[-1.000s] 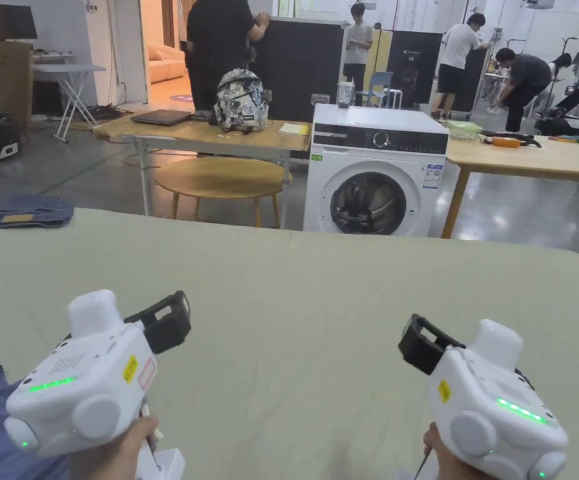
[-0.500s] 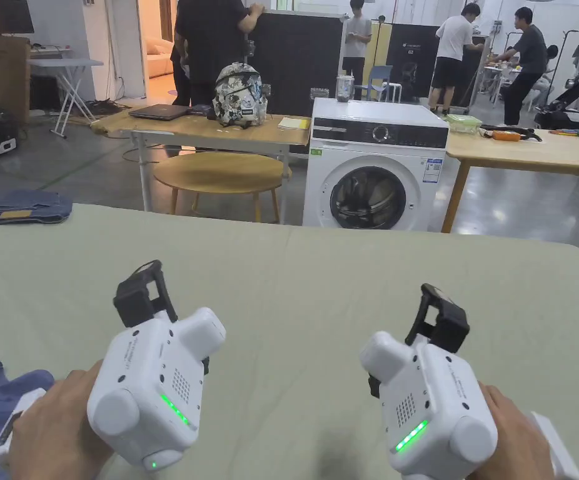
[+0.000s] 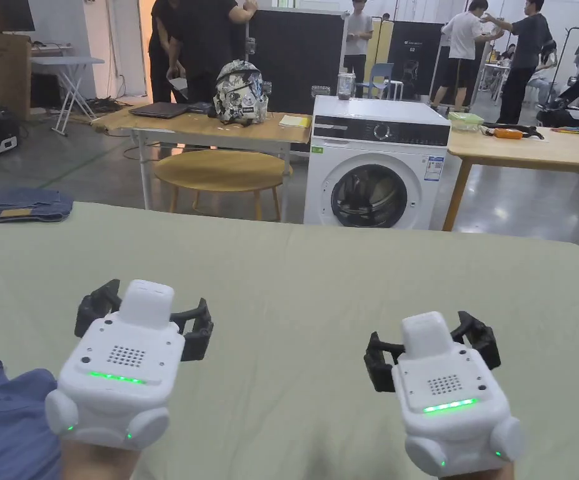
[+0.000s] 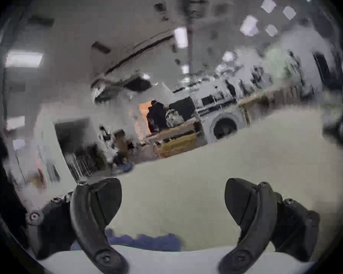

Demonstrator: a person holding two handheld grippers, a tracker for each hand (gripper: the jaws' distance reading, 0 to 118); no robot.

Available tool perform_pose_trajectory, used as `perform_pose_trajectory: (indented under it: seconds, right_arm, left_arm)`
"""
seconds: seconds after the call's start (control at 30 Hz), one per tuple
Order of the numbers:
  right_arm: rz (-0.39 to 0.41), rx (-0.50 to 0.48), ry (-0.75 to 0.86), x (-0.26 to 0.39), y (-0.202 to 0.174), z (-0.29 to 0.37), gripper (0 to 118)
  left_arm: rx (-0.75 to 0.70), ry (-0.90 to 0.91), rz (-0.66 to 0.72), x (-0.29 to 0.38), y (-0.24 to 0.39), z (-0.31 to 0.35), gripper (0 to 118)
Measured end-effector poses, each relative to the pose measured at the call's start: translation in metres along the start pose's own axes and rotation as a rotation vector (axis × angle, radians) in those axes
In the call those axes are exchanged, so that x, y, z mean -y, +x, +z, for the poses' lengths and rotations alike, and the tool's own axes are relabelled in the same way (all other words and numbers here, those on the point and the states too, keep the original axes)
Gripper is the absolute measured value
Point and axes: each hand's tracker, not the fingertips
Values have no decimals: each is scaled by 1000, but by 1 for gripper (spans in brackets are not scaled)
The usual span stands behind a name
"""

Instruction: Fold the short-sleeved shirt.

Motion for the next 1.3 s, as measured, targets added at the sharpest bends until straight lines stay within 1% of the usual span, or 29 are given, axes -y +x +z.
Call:
perform_pose_trajectory:
  seconds: [0.07, 0.1, 0.17, 0.27, 0.37, 0.53, 0.63, 0.7, 0.73, 0.8, 0.83, 0.87, 0.93, 0.97, 1.0, 1.03, 1.07, 1.1, 1.13, 1.17, 1.23, 1.3]
  right_arm:
    - [-161, 17, -12, 2, 8, -2, 112]
    - [-216, 30, -12, 3, 11, -3, 112]
    - [-285, 49, -2, 5, 16, -4, 112]
    - [-292, 70, 7, 6, 13, 2, 112]
    - [-292, 70, 13, 6, 11, 7, 112]
    - [-255, 66, 21, 4, 6, 12, 112]
    - [-232, 66, 25, 2, 3, 13, 111]
    - [-235, 65, 25, -1, 2, 15, 111]
    - [-247, 62, 20, -3, 2, 15, 111]
    - [-268, 61, 14, -6, 2, 17, 110]
    - [-266, 64, 16, -6, 0, 18, 110]
    - [-256, 72, 23, -8, -1, 19, 108]
    - [-211, 84, 47, -10, -4, 22, 103]
    - [-202, 84, 64, -11, -5, 24, 103]
    - [-198, 92, 70, -11, -7, 25, 91]
    - [-195, 98, 70, -12, -7, 25, 72]
    - [-195, 102, 69, -13, -7, 25, 42]
    - [-196, 107, 67, -13, -6, 25, 22]
    - [-200, 106, 66, -13, -5, 24, 8]
    - [-204, 104, 62, -13, -5, 24, 0]
    - [-205, 92, 50, -12, -5, 23, 0]
    - [-204, 87, 42, -11, -5, 22, 0]
  left_arm:
    - [15, 21, 96, 1, -5, 0, 106]
    - [19, 22, 121, 2, -6, -2, 106]
    - [25, 29, 153, 2, -8, -3, 106]
    - [32, 16, 175, 4, -9, -8, 106]
    - [26, 5, 182, 5, -8, -9, 106]
    - [20, 7, 154, 4, -3, -6, 106]
    - [23, 11, 134, 0, 1, -2, 99]
    - [19, 9, 126, -2, 3, -2, 91]
    - [17, 11, 125, -2, 3, -1, 82]
    - [13, 10, 113, -4, 4, 0, 50]
    - [4, 9, 106, -5, 5, 0, 37]
    - [-4, 7, 101, -4, 5, 0, 27]
    - [-12, -1, 103, -4, 4, 1, 24]
    - [-6, -5, 114, -4, 4, 1, 24]
    - [-1, -11, 121, -3, 3, 1, 22]
    - [-6, -12, 119, -4, 3, 2, 18]
    - [-17, -13, 115, -3, 3, 4, 12]
    - [-16, -15, 119, -2, 2, 4, 11]
    - [-12, -19, 125, -2, 1, 4, 9]
    - [-21, -21, 126, -3, 2, 7, 3]
    - [-42, -27, 126, -4, 1, 8, 0]
    - [-35, -34, 139, -5, -2, 5, 0]
